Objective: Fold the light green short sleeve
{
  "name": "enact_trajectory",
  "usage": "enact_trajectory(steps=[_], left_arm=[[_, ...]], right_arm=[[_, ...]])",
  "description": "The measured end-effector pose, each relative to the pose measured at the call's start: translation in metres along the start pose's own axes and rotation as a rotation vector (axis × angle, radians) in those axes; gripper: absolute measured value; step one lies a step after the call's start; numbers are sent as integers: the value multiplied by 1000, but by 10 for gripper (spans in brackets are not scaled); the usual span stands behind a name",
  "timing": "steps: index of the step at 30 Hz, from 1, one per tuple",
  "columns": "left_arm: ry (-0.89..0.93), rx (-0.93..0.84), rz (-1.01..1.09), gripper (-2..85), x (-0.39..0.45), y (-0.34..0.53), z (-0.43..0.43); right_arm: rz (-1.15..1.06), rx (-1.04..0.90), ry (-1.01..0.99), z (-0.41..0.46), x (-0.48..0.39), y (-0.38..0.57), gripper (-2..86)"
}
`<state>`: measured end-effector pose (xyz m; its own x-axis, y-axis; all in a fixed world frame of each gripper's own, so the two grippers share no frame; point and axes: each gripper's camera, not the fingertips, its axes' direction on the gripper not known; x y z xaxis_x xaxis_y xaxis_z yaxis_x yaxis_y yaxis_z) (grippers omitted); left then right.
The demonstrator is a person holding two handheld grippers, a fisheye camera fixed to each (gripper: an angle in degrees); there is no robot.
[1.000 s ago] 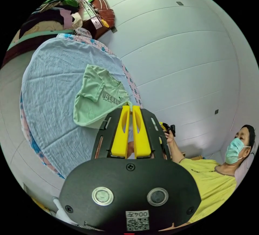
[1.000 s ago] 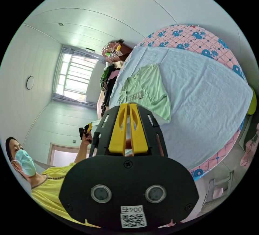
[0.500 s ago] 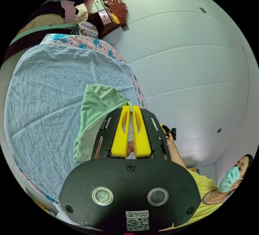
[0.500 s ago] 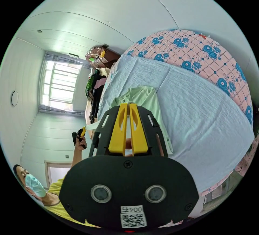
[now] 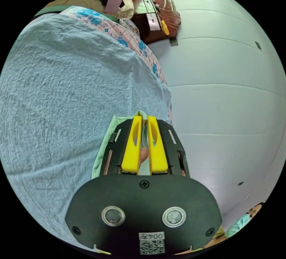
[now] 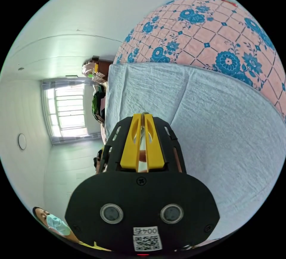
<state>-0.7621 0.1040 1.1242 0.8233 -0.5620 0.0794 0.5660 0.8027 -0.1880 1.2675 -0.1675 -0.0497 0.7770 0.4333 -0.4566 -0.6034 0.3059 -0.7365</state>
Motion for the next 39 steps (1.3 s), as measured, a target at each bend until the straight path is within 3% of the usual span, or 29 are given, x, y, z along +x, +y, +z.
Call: enact_trajectory(steps=[7,13,20,26,32,39], left_arm=[[147,189,-193,72,-32,6,-3],[137,228,5,67,-5,35,-36],[-161,18,515,57,43,153,-92],[-500,-154,762,71,56,284,-81],[-738,-181,875,86,82,322,-42],[-726,-192,922,83,116,319,-32]], right_arm=[[181,206,-135,3,36,7,110],[-50,270,-70,-22,-2,51,93],[-491,112,254,-29,-42,227,88],[-534,145,488,-14,-20,363,95],[-545,121,649,18,-27,400,99],[-593,80,739,35,-41,395,97]])
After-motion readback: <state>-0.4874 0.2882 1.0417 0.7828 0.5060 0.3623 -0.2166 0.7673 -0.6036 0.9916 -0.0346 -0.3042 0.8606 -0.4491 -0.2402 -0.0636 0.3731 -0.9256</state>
